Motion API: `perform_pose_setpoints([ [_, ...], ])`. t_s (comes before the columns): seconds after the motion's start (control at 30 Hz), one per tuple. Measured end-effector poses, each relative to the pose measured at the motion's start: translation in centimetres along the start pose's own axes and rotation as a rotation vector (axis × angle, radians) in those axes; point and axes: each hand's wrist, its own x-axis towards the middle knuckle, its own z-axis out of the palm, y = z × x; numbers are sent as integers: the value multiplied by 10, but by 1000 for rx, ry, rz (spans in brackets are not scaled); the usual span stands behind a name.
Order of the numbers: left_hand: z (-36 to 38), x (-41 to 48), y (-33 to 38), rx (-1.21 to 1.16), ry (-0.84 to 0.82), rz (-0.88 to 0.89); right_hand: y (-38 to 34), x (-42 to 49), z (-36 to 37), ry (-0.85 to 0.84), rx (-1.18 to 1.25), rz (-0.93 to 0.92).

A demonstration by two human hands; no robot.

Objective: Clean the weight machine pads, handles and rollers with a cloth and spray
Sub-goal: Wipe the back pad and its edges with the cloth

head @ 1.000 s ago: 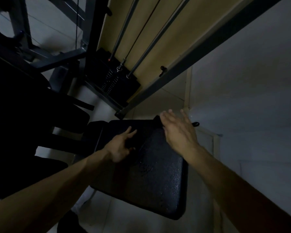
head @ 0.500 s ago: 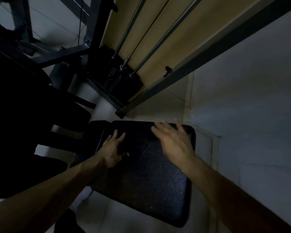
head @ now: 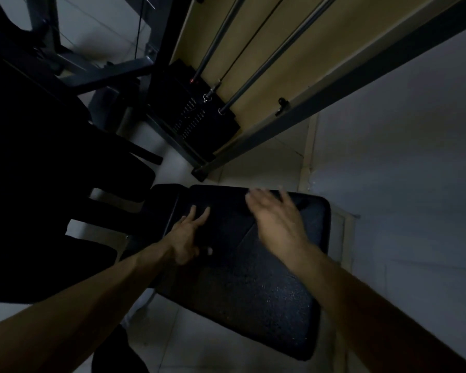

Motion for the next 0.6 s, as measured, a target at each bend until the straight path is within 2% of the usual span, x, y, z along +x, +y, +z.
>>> perform_pose_setpoints([
  [0.07,3,-1,-4,-14,12,19,1,12,4,51,-1,138],
  [0.13,3,-3,-9,-38,26,38,-28,5,15,22,43,132],
  [0.27,-1,-6,-24,-76,96,119,-93,-33,29,-230,175,-194],
  [0.37,-2,-5,-40,-38,180,107,-76,-22,16,-279,157,-280],
  [0.4,-2,-2,-45,-49,186,79,-61,-10,13,-231,143,-243],
  [0.53,3,10,-52,-202,157,3,-18,36,18,26,-5,116],
  [0.6,9,14,-57,-192,173,6,-37,37,28,30,-6,160],
])
